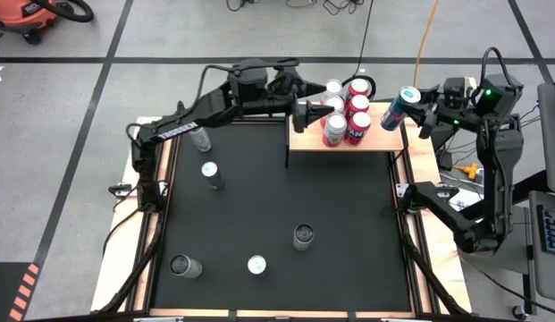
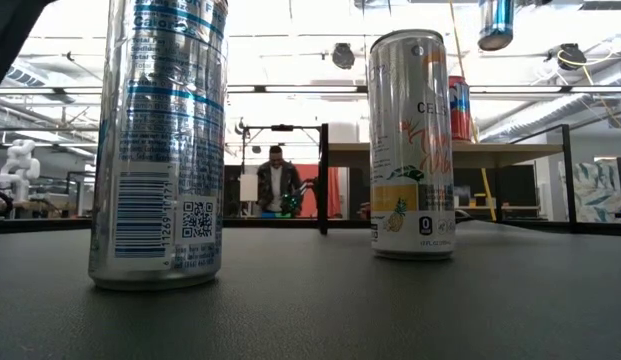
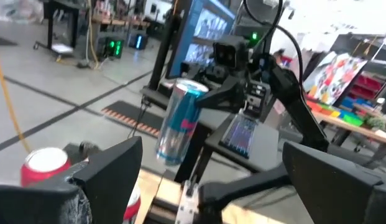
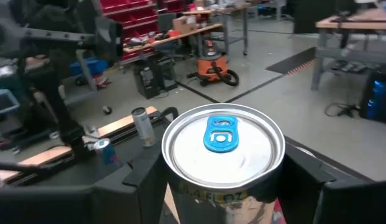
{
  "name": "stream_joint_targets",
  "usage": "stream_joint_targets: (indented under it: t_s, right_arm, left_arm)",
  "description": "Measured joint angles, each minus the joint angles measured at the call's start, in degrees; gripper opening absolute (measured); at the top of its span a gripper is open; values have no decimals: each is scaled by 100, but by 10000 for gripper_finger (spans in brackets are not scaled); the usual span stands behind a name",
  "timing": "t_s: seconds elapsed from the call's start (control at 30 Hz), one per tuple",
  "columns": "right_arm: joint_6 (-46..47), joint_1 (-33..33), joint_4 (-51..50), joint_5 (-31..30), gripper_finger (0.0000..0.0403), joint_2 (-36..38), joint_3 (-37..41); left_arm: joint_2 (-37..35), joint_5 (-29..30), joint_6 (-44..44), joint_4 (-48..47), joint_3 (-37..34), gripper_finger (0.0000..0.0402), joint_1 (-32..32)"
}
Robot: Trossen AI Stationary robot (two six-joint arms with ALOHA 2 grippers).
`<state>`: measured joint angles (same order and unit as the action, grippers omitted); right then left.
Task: Place canned beverage on shelf
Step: Put the middle blue soda can on the shelf
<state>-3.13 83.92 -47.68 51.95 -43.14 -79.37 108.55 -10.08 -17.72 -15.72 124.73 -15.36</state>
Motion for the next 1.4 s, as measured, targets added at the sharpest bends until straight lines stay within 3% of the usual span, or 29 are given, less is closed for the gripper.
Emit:
stream_joint_targets:
  t_s: [0.37, 0.6, 0.9, 1.1, 1.27, 1.4]
  right_arm:
    - [782, -4, 34, -62, 212, 285, 0]
    - [1600, -6, 773, 177, 212, 266, -378]
    - [1905, -6, 757, 535, 212, 252, -741]
    - [1047, 0, -9, 223, 212, 248, -748]
    - [-157, -2, -1318, 147, 212, 73, -748]
    - [-532, 0, -1759, -616, 212, -11, -745]
  left_arm:
    - [658, -3, 523, 658, 0, 391, 215]
    - [924, -167, 604, 1013, 0, 391, 297]
    - [996, -288, 605, 1333, 0, 391, 371]
    - [986, -283, 599, 1199, 0, 391, 390]
    - [988, -298, 453, 976, 0, 391, 452]
    - [989, -302, 450, 742, 0, 391, 543]
